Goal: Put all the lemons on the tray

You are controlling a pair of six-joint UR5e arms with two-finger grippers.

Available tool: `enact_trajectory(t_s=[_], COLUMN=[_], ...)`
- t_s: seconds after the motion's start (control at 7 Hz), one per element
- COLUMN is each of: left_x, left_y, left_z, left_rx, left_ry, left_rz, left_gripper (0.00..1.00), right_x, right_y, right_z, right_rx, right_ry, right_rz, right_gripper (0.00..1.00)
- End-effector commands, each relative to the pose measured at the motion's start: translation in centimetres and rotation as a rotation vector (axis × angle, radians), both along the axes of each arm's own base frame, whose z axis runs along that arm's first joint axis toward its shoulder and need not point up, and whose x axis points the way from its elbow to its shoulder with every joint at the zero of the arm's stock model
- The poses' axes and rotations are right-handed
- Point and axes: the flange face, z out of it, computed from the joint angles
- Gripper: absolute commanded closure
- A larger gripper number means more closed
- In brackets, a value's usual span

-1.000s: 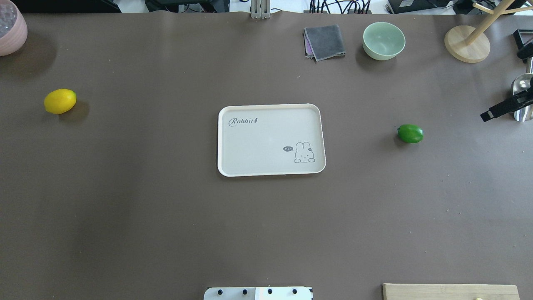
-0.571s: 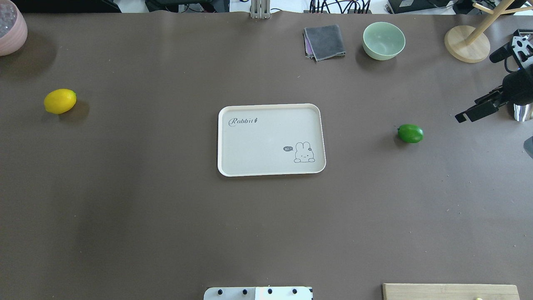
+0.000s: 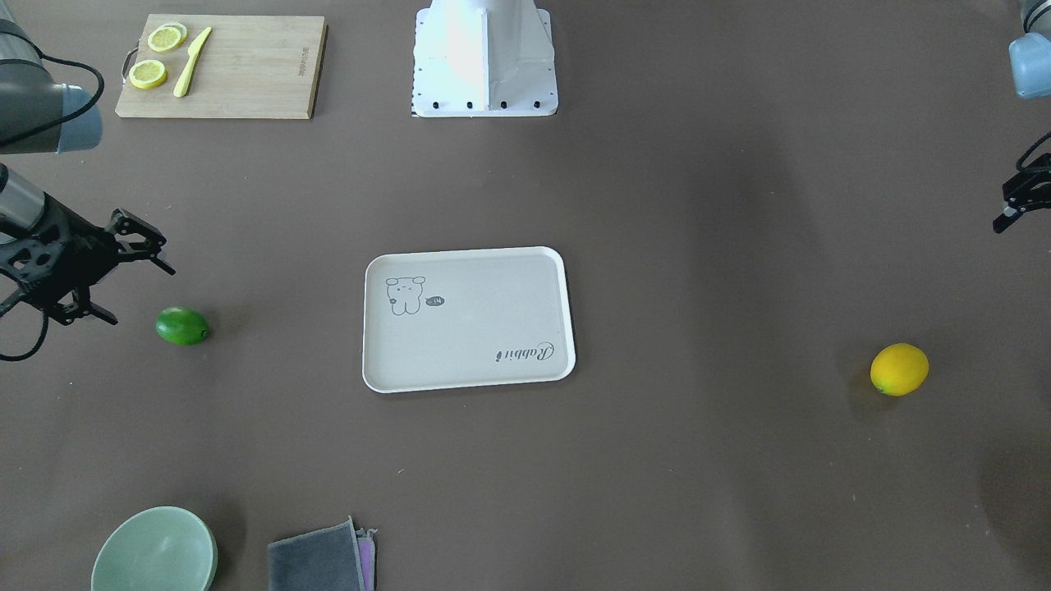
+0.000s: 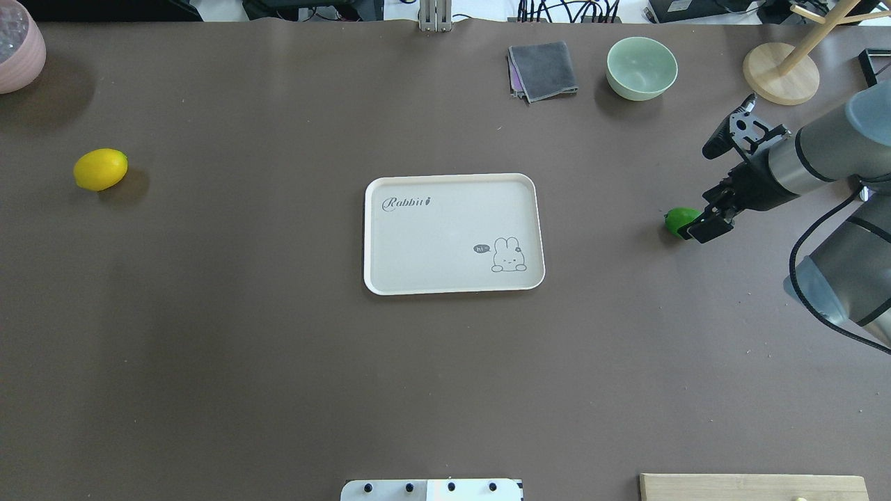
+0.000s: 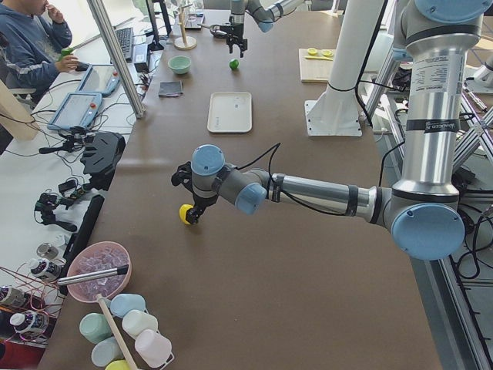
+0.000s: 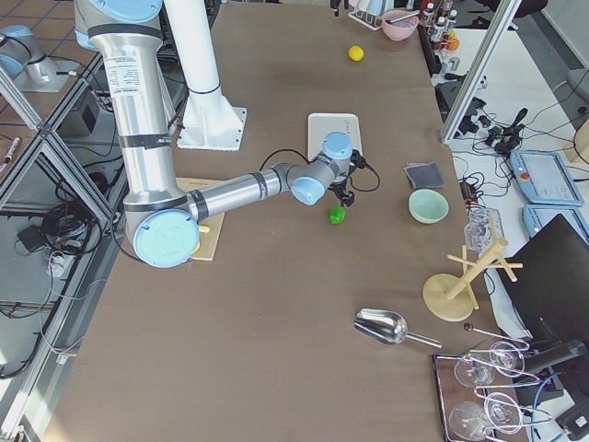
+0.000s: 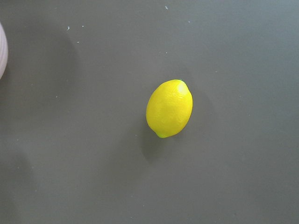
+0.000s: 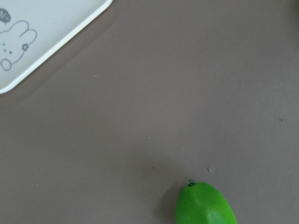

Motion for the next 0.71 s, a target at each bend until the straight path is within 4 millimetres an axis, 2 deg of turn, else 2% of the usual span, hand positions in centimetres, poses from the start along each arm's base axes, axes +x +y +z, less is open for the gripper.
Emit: enact_trajectory(t_s=[0.0,0.14,0.29,0.43,0.57], left_x=[1.1,1.2,2.0,2.9,3.4], left_y=[-1.3,-1.2,-1.3,-1.6,-1.5], left_z=[0.1,0.2,0.4,0.4,0.6], left_rx=[0.02,0.02,0.022,0.034,0.032], left_ry=[-0.013,-0.013,-0.028,-0.06,-0.062], left_rz=[0.026,0.029,0.038,0.036,0.046], left_gripper=[0.03,0.03,0.03,0.03,0.03], right_x=[-0.9,-0.9,-2.0,-3.5,-4.0], right_y=[-0.3,-1.0,-1.0,-2.3,-2.0], right_z=[0.9,1.5,2.5,3.1,3.3], right_rx=[0.079,0.156,0.162,0.153,0.14], right_ry=[0.061,0.11,0.136,0.143,0.137], right_rz=[-0.006,-0.025,-0.037,-0.044,-0.062], right_gripper=[0.1,0.12,0.12,0.12,0.12])
